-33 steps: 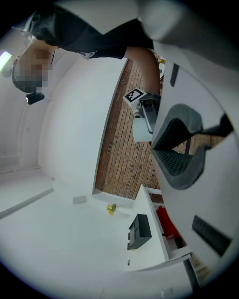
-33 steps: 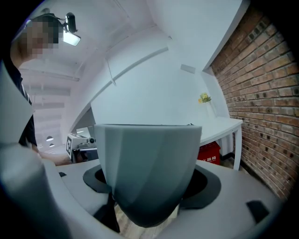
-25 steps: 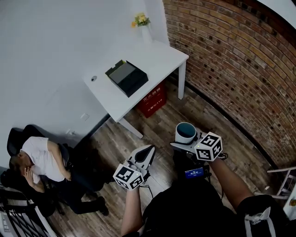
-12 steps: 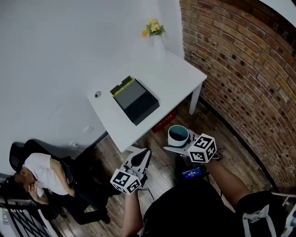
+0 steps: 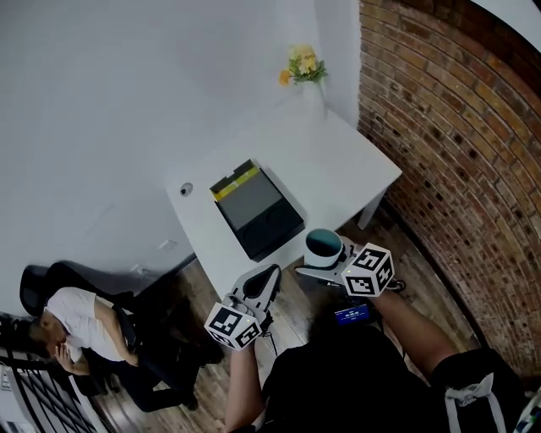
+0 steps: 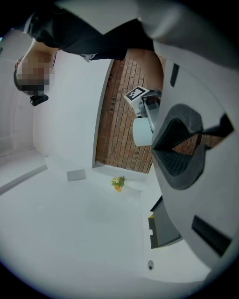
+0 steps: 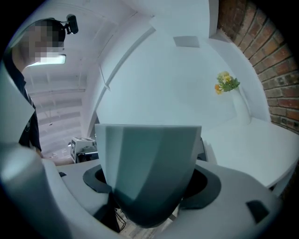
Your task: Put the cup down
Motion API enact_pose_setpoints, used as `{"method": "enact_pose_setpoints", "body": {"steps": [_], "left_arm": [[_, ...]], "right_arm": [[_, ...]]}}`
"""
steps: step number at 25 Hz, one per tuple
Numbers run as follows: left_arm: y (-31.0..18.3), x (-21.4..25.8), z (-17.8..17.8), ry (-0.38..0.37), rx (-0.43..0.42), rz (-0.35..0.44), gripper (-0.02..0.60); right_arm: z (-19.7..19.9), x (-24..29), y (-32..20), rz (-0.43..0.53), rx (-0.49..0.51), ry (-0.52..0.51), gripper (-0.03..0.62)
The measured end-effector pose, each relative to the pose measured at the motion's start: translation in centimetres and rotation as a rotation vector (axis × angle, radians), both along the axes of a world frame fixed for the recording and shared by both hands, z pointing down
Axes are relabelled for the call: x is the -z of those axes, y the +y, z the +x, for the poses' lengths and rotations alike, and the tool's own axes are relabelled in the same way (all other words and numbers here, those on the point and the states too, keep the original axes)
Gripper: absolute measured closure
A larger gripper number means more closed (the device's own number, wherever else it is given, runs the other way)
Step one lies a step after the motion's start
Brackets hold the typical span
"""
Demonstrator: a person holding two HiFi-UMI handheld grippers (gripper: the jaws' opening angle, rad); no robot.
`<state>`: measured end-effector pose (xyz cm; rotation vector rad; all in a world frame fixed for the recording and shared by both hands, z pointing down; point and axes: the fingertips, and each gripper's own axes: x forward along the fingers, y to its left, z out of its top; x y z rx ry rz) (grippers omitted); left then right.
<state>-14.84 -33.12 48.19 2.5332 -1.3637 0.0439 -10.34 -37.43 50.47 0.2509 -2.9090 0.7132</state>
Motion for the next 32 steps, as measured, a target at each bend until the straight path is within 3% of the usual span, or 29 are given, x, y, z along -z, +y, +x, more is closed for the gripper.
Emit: {"method": "enact_pose_setpoints", "body": {"steps": [8, 13, 16, 32], "left_arm": [[-0.5, -0.3, -2.2, 0.008, 0.026, -0.019, 0.574], [-0.4, -0.9, -2.7, -0.046, -0.014, -0.04, 0.574], [-0.8, -0.5, -3.4, -0.028, -0.025, -0.023, 0.574], [-1.6, -0.8, -3.5, -0.027, -0.041, -0.019, 0.574]], "right_arm": [[-2.7, -0.1, -0.8, -0.008, 0.032, 0.016, 0.203], [-4.4, 1.0, -1.3, 0.014, -0.008, 0.006, 0.203], [-5.3, 2.0, -1.6, 0.042, -0.018, -0.003, 0.203], [-5.1, 2.5, -2.9, 0.067, -0.051, 0.021, 0.203]]}}
